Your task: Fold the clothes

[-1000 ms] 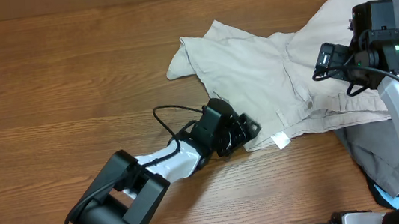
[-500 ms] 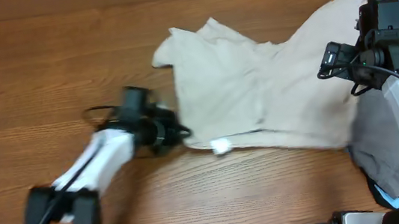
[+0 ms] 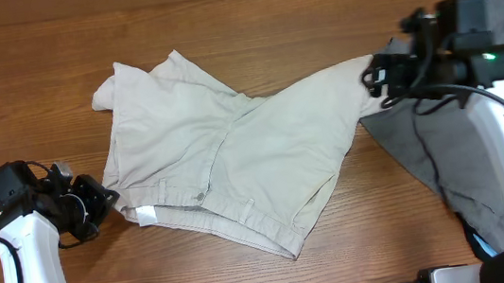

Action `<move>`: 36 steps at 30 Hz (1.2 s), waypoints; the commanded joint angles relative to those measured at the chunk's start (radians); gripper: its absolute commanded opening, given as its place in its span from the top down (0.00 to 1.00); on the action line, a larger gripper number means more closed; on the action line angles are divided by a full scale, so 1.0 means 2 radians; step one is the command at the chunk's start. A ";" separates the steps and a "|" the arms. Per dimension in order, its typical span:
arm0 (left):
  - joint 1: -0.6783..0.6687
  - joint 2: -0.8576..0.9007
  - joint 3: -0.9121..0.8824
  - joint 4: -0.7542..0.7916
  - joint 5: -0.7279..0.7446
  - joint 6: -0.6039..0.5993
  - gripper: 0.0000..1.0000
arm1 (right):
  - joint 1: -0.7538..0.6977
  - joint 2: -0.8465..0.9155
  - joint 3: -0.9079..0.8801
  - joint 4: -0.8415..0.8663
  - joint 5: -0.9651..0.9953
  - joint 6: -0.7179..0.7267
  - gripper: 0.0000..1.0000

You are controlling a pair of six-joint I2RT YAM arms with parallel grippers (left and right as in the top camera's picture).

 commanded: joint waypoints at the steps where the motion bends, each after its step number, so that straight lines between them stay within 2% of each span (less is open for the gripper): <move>1: -0.002 -0.007 -0.002 0.002 -0.022 0.017 0.96 | 0.055 0.043 0.037 0.009 -0.029 -0.021 0.08; 2: -0.002 -0.007 -0.002 0.000 -0.029 0.017 0.96 | 0.065 0.057 0.051 0.009 -0.020 -0.021 0.08; 5: -0.002 -0.007 0.002 -0.003 -0.134 0.007 0.96 | 0.099 0.109 0.098 0.028 0.000 -0.032 0.07; 7: 0.000 -0.007 0.014 0.002 -0.177 -0.004 0.96 | 0.114 0.126 0.106 0.057 0.000 -0.046 0.07; 8: -0.001 -0.007 0.033 0.011 -0.192 -0.004 0.96 | 0.130 0.140 0.106 0.100 0.000 -0.058 0.06; 14: -0.002 -0.007 0.098 0.015 -0.185 -0.006 0.96 | 0.194 0.210 0.106 0.282 0.004 -0.069 0.04; 21: -0.008 -0.007 0.098 -0.034 -0.166 -0.011 0.96 | 0.244 0.319 0.107 0.394 -0.036 -0.069 0.01; 26: -0.008 -0.006 0.095 -0.066 -0.166 -0.013 0.96 | 0.282 0.367 0.109 0.484 -0.009 -0.082 0.02; 31: -0.008 -0.006 0.095 -0.074 -0.167 -0.013 0.96 | 0.297 0.391 0.123 0.488 0.008 -0.076 0.06; 34: -0.008 -0.006 0.095 -0.061 -0.169 -0.013 0.96 | 0.293 0.391 0.123 0.439 0.043 -0.055 0.24; 36: -0.008 -0.006 0.095 -0.052 -0.176 -0.013 0.96 | 0.287 0.391 0.123 0.381 0.042 -0.056 0.29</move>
